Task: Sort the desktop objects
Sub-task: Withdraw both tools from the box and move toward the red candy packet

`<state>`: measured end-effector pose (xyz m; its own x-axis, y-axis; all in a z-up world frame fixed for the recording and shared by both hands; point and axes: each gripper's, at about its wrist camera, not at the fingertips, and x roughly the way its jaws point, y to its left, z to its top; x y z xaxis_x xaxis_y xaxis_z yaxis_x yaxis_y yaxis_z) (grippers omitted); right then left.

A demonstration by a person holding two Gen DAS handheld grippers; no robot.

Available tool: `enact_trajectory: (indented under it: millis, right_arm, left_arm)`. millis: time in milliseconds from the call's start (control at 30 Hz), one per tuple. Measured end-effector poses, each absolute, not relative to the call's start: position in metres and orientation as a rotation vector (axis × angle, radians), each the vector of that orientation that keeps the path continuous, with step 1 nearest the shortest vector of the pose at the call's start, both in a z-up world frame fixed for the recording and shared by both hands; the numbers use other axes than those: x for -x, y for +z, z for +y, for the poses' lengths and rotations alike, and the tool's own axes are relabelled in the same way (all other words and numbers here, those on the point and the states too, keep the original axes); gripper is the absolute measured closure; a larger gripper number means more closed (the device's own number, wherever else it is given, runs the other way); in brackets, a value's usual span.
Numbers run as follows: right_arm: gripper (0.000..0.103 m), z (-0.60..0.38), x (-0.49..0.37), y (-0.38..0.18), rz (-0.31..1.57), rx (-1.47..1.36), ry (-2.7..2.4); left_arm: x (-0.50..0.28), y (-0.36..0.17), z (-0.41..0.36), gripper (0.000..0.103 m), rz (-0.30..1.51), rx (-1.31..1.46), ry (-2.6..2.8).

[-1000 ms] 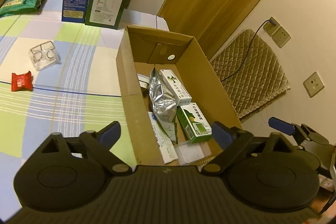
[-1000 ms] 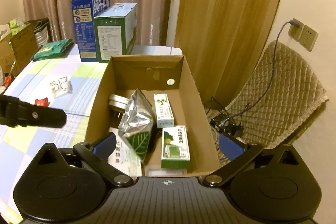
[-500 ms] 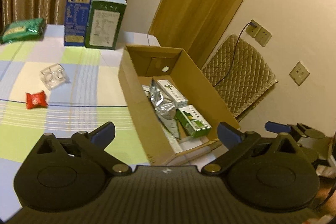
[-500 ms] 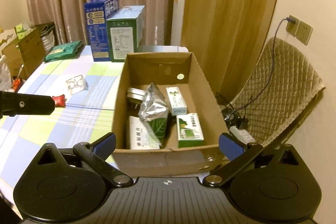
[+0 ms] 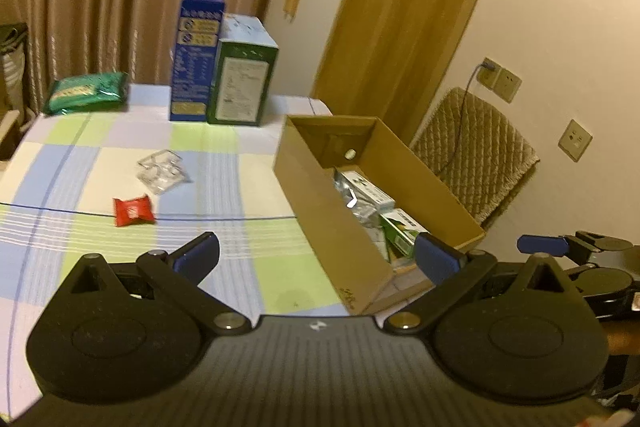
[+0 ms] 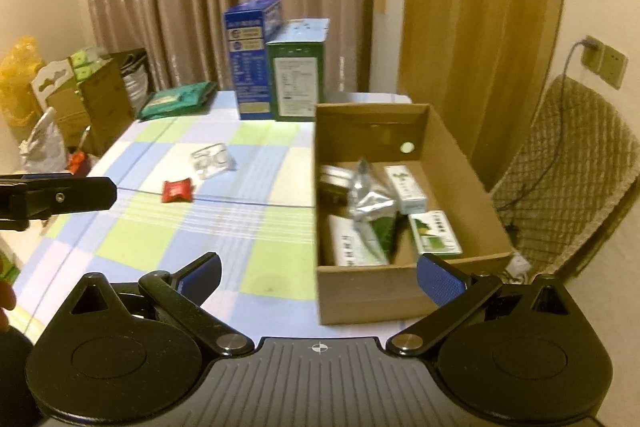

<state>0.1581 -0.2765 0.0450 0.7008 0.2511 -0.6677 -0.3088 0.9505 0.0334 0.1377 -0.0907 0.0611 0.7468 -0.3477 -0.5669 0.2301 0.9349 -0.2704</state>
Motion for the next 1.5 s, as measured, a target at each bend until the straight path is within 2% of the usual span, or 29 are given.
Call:
enact_trajectory:
  millis: [967,1500]
  right_arm:
    - [0.002,-0.172,-0.176,0.009,0.753,0.113,0.468]
    - [0.002,-0.133,-0.274,-0.044,0.697,0.039,0.411]
  left_arm:
    - [-0.131,0.025,0.028,0.001,0.730,0.138,-0.111]
    - [-0.214,-0.034,0.052,0.002,0.722,0.170,-0.024]
